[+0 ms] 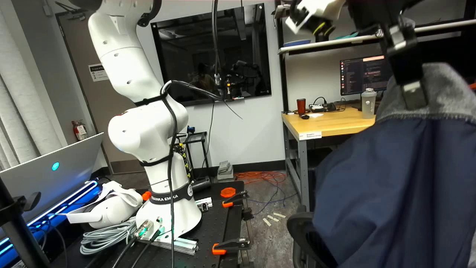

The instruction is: Drop the coat onto the seat of the chair

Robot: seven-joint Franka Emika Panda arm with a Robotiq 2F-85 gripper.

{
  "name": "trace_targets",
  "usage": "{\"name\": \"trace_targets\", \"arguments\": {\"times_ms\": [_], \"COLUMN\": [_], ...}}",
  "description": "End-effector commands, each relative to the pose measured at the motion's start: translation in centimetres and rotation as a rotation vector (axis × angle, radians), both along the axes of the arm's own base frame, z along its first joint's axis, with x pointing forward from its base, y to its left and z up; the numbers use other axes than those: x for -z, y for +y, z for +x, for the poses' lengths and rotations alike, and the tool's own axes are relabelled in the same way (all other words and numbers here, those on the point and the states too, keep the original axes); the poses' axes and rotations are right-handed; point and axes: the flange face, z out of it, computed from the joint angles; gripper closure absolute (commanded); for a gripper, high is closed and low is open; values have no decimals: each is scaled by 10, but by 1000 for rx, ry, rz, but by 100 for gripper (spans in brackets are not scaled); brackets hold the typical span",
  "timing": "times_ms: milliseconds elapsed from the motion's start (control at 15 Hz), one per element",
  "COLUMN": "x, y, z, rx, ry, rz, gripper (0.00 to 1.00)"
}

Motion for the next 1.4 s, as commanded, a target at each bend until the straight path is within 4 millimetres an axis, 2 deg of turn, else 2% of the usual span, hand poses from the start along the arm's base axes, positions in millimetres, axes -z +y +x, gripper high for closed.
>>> {"name": "trace_targets", "arguments": {"times_ms": [0, 333, 467, 600, 1000, 1333], "x": [-69, -110, -131, -161, -244, -294], "y": [28, 63, 78, 96, 148, 190], "z": [29, 80, 94, 103, 111, 105], "rx": [-100, -217, -248, -282, -368, -450], "ry": [-85, -182, -210, -258, -384, -440], "rz": [-73, -105, -125, -157, -204, -225], "gripper": [99, 99, 99, 99, 99, 99]}}
